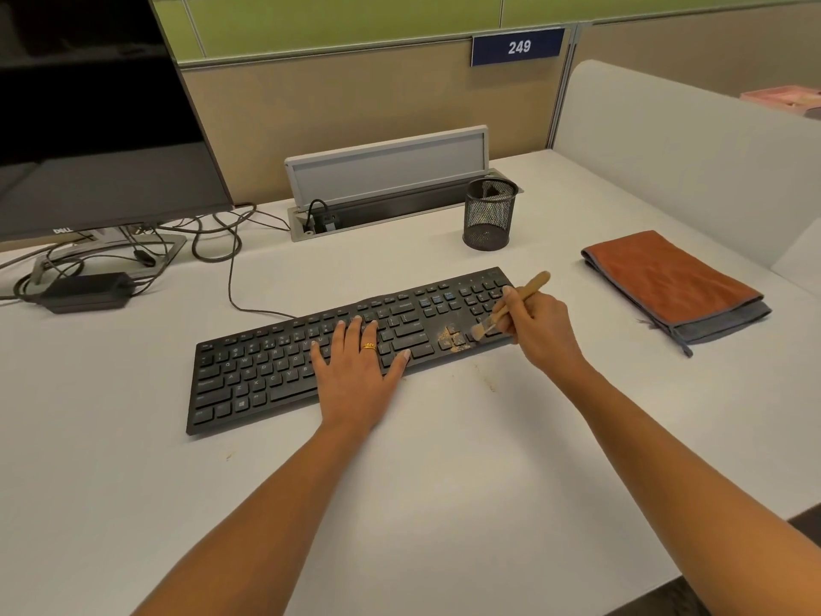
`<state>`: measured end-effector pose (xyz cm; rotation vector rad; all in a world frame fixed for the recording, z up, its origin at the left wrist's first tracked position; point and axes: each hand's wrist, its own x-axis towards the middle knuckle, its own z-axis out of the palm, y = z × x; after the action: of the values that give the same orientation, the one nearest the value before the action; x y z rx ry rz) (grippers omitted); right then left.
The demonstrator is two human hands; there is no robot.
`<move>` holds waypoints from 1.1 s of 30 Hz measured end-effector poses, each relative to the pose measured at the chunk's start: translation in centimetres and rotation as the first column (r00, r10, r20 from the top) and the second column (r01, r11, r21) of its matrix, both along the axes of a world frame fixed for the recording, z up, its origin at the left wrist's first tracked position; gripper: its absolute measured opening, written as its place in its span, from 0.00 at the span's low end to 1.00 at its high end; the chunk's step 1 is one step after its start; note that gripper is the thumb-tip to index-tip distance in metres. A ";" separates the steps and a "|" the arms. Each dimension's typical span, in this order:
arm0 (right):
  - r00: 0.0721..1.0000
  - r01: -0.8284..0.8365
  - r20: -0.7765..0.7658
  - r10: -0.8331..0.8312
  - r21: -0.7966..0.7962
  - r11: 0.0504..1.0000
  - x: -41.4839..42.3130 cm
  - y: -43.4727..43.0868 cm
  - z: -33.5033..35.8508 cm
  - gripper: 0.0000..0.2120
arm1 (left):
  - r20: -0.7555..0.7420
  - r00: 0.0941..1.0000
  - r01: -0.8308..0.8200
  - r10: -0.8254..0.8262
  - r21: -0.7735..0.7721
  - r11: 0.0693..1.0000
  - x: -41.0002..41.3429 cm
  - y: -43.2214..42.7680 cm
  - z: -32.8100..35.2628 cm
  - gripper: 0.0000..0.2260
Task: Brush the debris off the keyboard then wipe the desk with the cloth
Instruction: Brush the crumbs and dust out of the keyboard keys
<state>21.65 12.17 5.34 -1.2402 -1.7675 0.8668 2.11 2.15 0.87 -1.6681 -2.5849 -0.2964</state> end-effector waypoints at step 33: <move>0.994 -0.078 0.079 0.082 -0.043 0.996 -1.1 -0.6 0.4 0.20 | -0.004 1.000 -0.001 0.001 0.012 1.000 0.0 -0.1 -0.2 0.31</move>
<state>20.53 11.56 5.74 -1.2529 -1.8836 0.9129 2.09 2.08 0.63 -1.6609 -2.5757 -0.3076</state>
